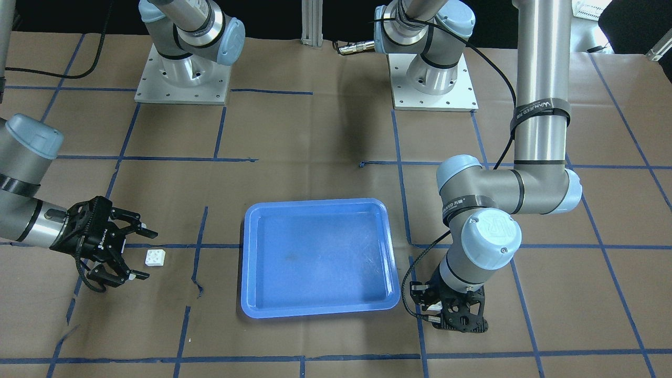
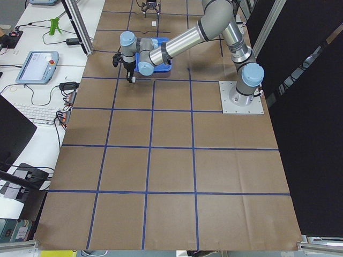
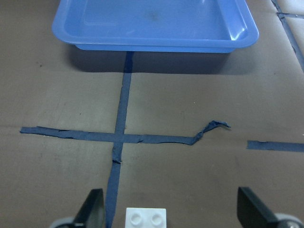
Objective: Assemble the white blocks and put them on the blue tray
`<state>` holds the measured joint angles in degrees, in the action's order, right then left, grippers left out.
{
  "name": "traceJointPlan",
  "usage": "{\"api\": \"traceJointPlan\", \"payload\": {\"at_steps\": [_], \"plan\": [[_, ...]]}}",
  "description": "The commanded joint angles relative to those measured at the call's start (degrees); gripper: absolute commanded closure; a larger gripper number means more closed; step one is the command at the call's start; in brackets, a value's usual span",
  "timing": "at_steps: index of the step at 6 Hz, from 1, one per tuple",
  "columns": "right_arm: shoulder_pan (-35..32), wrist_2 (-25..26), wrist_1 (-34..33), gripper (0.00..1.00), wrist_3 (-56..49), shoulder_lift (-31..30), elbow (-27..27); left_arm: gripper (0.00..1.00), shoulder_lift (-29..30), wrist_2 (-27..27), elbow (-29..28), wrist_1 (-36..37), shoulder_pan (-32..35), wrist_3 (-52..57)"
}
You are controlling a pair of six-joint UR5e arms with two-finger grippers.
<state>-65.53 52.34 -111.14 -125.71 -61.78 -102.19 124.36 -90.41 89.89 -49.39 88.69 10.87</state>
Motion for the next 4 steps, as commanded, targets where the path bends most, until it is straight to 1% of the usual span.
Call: {"api": "traceJointPlan", "payload": {"at_steps": [1,2,3,4], "plan": [[0.84,0.13,-0.91,0.00,-1.73,2.18,-0.55,0.97,-4.19,0.14,4.04,-0.79,4.61,16.28],[0.84,0.74,-0.83,0.00,-1.73,2.45,-0.81,0.97,-5.17,-0.46,4.94,-1.06,10.30,21.94],[0.84,0.92,-0.92,0.00,-1.64,2.45,-1.60,0.97,-5.52,-0.99,5.12,-1.15,14.45,23.56],[0.84,1.01,-0.83,0.01,-1.38,2.45,-1.96,0.97,-4.48,-1.08,4.95,-0.63,17.88,32.54]]}}
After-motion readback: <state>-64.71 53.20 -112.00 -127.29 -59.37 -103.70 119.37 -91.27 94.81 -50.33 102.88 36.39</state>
